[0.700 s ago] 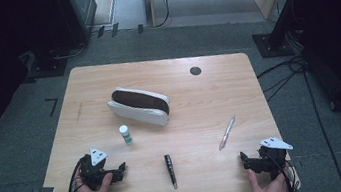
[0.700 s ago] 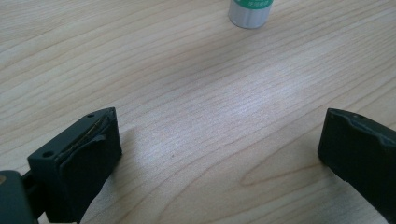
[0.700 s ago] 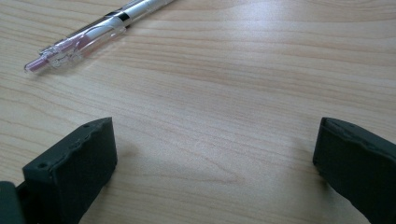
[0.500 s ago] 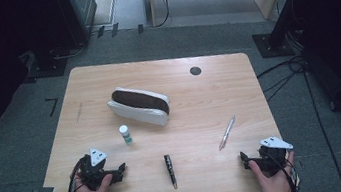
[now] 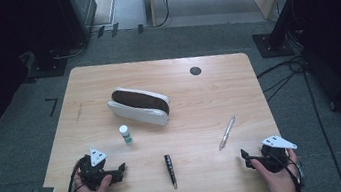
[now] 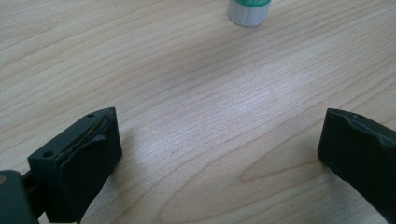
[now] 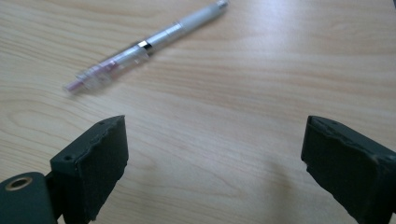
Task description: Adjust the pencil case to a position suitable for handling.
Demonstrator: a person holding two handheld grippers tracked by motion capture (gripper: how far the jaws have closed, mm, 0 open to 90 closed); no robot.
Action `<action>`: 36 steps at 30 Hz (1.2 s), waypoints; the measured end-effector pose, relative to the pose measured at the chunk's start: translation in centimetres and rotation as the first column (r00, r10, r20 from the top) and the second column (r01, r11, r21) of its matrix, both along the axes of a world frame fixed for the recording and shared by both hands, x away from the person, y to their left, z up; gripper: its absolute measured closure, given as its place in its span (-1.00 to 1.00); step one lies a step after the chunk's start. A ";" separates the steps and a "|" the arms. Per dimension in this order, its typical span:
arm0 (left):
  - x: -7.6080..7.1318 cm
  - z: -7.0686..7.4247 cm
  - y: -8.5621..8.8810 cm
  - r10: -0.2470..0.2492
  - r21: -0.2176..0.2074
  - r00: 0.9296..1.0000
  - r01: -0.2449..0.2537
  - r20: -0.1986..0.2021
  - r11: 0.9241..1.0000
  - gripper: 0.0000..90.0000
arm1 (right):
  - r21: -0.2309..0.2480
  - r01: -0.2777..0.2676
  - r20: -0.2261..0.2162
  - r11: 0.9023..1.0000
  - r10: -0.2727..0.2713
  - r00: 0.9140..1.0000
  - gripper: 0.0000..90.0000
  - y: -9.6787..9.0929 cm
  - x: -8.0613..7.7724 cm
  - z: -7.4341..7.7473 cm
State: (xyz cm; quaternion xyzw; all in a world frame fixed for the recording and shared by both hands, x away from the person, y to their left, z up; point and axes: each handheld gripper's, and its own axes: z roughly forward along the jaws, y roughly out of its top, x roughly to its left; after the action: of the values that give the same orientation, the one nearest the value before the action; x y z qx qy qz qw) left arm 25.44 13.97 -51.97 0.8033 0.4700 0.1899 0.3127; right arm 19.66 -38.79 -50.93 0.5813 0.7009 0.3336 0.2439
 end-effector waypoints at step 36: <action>-0.7 0.0 1.0 0.029 0.003 1.000 -0.029 0.000 1.000 -1.00 | -0.001 -0.344 0.142 0.939 0.340 0.930 -0.61 8.5 5.6 8.7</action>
State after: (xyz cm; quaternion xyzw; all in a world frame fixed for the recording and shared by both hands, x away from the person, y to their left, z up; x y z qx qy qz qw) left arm 24.76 14.95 -51.95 0.7968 0.4815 0.1951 0.3085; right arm 25.28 -30.25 -42.19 0.4285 0.7686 0.4192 0.2235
